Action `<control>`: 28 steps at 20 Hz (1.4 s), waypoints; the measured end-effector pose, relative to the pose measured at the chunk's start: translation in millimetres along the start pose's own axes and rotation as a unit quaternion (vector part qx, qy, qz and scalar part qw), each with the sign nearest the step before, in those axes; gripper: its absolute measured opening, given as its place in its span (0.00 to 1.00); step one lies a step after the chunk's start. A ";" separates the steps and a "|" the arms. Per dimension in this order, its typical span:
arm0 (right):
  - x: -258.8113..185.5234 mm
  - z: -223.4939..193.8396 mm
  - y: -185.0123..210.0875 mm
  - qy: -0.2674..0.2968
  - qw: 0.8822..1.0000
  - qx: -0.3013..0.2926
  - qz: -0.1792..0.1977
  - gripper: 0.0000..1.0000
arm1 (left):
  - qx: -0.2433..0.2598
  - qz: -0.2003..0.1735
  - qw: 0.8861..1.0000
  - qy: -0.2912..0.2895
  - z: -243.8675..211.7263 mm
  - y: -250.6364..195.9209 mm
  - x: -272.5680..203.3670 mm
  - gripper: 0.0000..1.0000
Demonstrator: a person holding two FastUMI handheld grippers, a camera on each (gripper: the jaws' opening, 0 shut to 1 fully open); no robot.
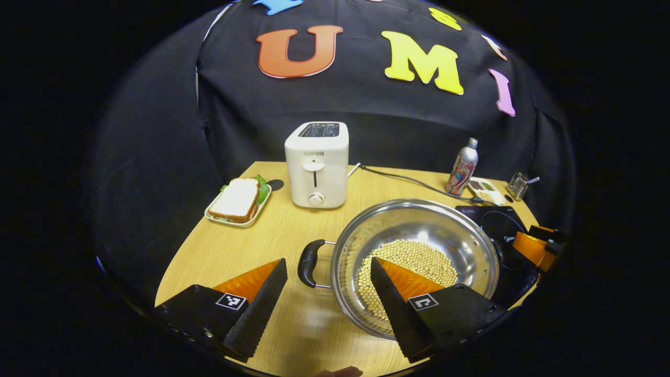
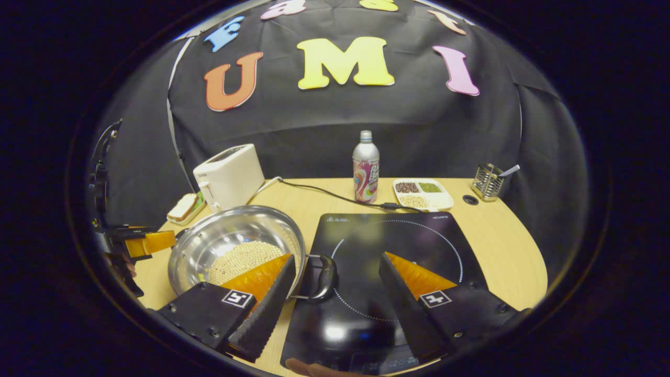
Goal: First push the handle of the pot to place it horizontally, then grasp the pot with both hands and set it on the induction cooktop.
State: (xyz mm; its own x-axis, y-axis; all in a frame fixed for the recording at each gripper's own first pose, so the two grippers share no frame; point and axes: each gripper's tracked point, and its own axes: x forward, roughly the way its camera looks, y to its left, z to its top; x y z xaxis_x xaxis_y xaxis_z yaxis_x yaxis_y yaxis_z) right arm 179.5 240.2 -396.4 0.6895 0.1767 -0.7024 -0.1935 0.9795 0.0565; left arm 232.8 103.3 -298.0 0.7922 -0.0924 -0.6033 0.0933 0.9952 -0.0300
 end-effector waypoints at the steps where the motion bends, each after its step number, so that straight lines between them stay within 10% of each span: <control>1: 7.3 -4.8 4.0 0.010 1.000 0.002 -0.003 1.00 | 0.007 0.002 1.000 0.007 -0.9 0.8 7.3 0.96; 10: 40.5 -34.0 28.8 0.066 0.998 0.013 -0.006 1.00 | 0.003 -0.017 0.998 0.065 -17.4 9.7 58.2 0.94; 13: 42.4 -32.3 35.2 0.064 0.998 0.015 0.005 0.98 | 0.007 -0.039 0.997 0.065 -17.7 2.1 62.3 0.73; 17: 45.5 -32.9 34.7 0.067 0.998 -0.013 0.003 0.93 | 0.031 -0.046 0.995 0.079 -25.0 -0.1 62.3 0.71; 21: 53.0 -29.6 30.1 0.058 0.998 -0.027 0.001 0.67 | 0.030 -0.055 0.994 0.085 -26.3 -0.4 59.5 0.75; 25: 52.4 -26.8 31.7 0.061 0.997 -0.046 0.007 0.58 | 0.031 -0.042 0.994 0.092 -26.4 0.4 53.1 0.52; 28: 49.1 -28.7 33.2 0.073 0.995 -0.059 0.015 0.60 | 0.031 -0.030 0.995 0.093 -26.6 1.3 45.7 0.61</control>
State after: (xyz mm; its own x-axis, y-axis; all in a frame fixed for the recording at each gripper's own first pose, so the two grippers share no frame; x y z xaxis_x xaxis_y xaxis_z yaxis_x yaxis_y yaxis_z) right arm 186.9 278.6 -449.4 0.5751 0.1810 -0.7978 -0.2996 0.9541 0.0005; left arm 253.1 101.3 -346.8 0.6592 -0.1393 -0.7390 0.1791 0.9835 -0.0256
